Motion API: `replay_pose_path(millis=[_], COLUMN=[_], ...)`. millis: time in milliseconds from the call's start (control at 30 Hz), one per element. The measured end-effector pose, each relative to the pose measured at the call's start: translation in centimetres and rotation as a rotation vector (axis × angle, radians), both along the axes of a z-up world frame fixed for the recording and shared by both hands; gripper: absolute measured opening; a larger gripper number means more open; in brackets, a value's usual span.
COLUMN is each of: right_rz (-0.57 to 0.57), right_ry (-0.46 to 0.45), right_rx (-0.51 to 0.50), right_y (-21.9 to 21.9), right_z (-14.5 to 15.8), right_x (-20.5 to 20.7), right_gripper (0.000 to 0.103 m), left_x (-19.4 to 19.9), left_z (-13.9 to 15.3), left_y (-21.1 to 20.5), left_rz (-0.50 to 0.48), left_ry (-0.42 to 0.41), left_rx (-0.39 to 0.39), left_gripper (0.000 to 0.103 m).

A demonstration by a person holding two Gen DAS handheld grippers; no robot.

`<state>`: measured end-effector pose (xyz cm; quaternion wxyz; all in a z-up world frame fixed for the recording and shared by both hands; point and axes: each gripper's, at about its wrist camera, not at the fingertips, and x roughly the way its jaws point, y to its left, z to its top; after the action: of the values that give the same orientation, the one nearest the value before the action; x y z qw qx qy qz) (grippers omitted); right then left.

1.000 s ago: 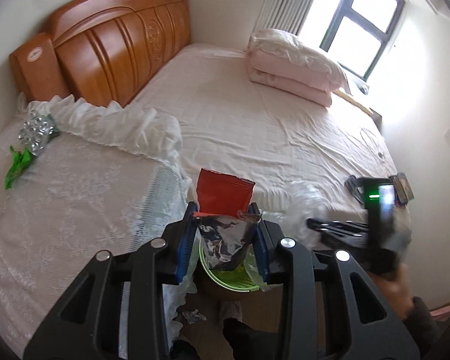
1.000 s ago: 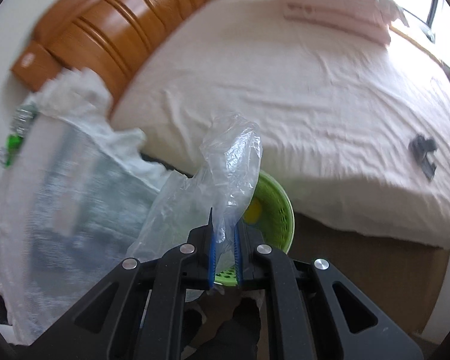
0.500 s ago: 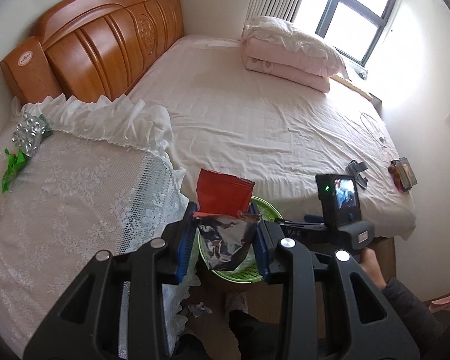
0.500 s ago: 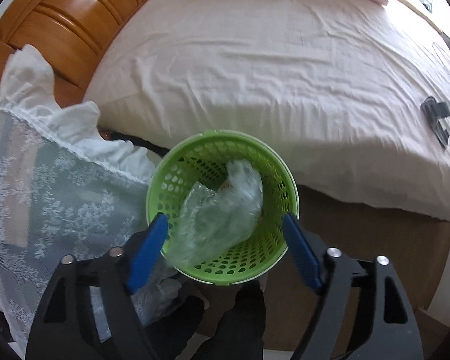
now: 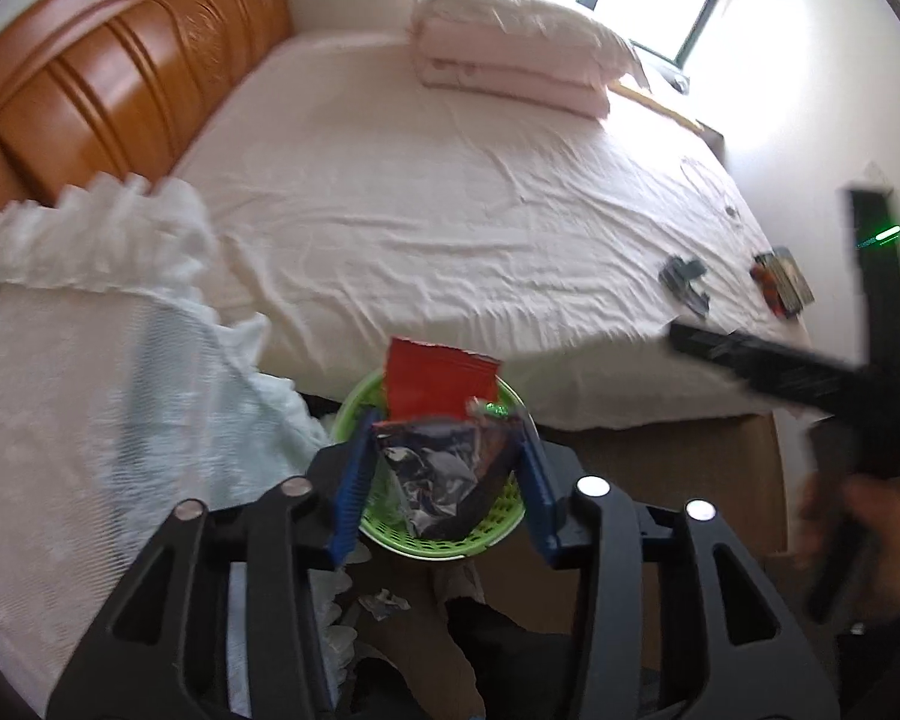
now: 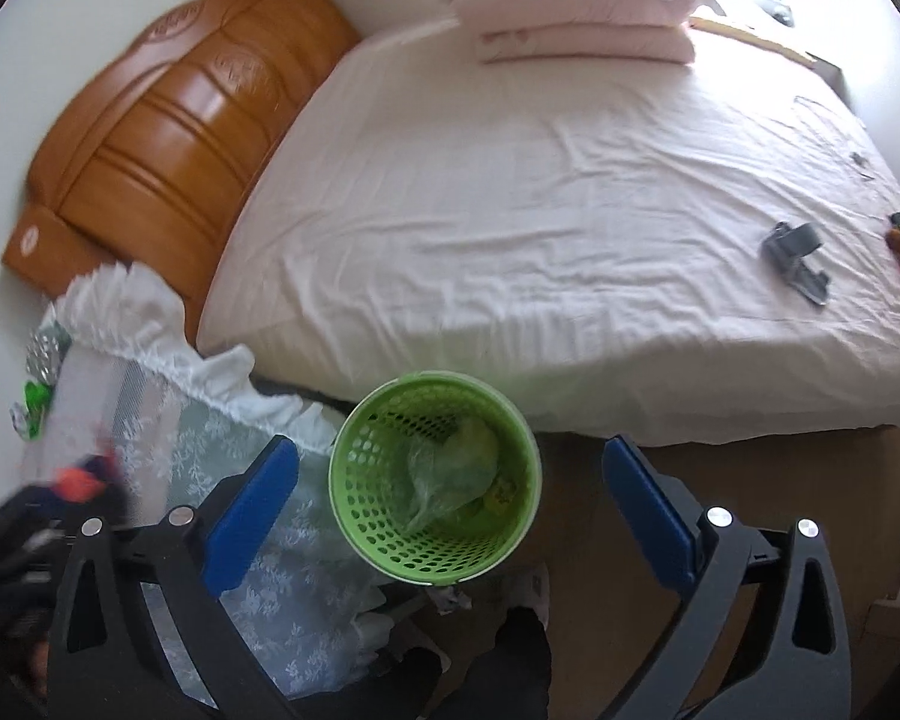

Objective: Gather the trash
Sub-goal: 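Carry the foil ball and plastic bag to the wastebasket and release both, then move both tools back toward the trash on the bed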

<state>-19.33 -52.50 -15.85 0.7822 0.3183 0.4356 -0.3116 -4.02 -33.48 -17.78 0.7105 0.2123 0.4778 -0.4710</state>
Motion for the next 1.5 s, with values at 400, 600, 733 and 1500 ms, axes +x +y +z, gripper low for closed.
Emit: replay_pose_path(millis=[400, 600, 733, 1500], right_rz=[-0.023, 0.001, 0.024, 0.466], right_ry=[-0.005, -0.019, -0.036, -0.194], right_rx=[0.008, 0.009, 0.006, -0.019], right_y=[-2.8, -3.0, -2.6, 12.9], right_z=[1.0, 1.4, 2.1, 8.2], right_x=[-2.4, -1.9, -1.3, 14.5], right_gripper=[0.101, 0.101, 0.101, 0.101], left_x=[-1.7, -1.9, -2.0, 5.3], left_z=[-3.8, -2.5, -1.3, 10.5], left_y=[-4.9, -5.8, -5.6, 16.0], left_rz=[-0.021, -0.015, -0.021, 0.469], left_ry=[-0.001, -0.036, -0.05, -0.148], left_rx=[0.029, -0.001, -0.029, -0.234], left_gripper=[0.089, 0.09, 0.09, 0.095])
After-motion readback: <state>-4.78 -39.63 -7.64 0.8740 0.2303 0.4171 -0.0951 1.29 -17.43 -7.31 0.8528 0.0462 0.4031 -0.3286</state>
